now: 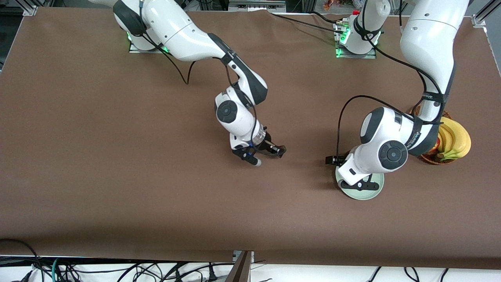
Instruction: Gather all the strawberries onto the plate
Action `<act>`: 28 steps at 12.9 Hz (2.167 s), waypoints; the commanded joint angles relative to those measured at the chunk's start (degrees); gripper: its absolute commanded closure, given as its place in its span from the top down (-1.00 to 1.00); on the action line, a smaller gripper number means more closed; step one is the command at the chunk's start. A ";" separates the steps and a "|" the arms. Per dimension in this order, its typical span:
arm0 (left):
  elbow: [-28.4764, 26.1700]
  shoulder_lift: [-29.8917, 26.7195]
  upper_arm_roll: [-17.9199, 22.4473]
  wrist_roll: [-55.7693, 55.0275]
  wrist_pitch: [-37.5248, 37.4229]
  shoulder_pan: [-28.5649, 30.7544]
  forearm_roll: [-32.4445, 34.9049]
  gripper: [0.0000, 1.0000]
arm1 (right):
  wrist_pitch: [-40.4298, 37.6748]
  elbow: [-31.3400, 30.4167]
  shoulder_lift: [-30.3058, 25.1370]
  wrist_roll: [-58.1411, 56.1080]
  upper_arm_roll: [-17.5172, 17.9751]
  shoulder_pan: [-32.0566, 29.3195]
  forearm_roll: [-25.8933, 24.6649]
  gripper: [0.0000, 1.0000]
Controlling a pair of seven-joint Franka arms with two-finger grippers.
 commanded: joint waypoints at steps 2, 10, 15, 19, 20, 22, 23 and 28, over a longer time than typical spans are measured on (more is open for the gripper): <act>-0.92 0.48 0.32 -11.18 3.30 -5.92 -0.96 1.00 | -13.80 0.09 -8.06 -7.08 0.57 -6.22 -0.15 0.36; -1.28 6.98 0.84 -35.81 16.24 -18.94 3.34 1.00 | -50.80 -10.01 -32.84 -40.13 -14.18 -9.66 -6.11 0.56; -2.16 7.86 0.84 -37.33 16.24 -19.22 6.25 0.56 | -52.15 -25.99 -49.45 -53.75 -17.78 -9.75 -18.00 0.63; -3.47 8.39 0.84 -37.33 16.15 -19.22 6.25 -0.38 | -56.10 -25.66 -52.99 -60.61 -21.22 -9.75 -17.91 0.64; -3.39 8.30 0.84 -37.24 16.06 -19.04 6.25 -0.58 | -56.11 -25.05 -52.47 -62.11 -21.23 -10.44 -17.91 0.70; -3.13 7.51 0.93 -36.54 15.36 -17.82 6.25 -0.58 | -55.67 -24.87 -51.94 -64.31 -20.01 -13.77 -17.99 0.71; -2.78 6.81 0.93 -35.58 15.19 -16.77 6.25 -0.58 | -55.76 -24.87 -52.81 -64.50 -16.95 -15.97 -18.69 0.72; -1.37 0.75 0.67 -16.89 5.00 -6.76 6.16 -0.52 | -54.80 -33.20 -61.68 -69.77 -6.29 -31.28 -21.07 0.97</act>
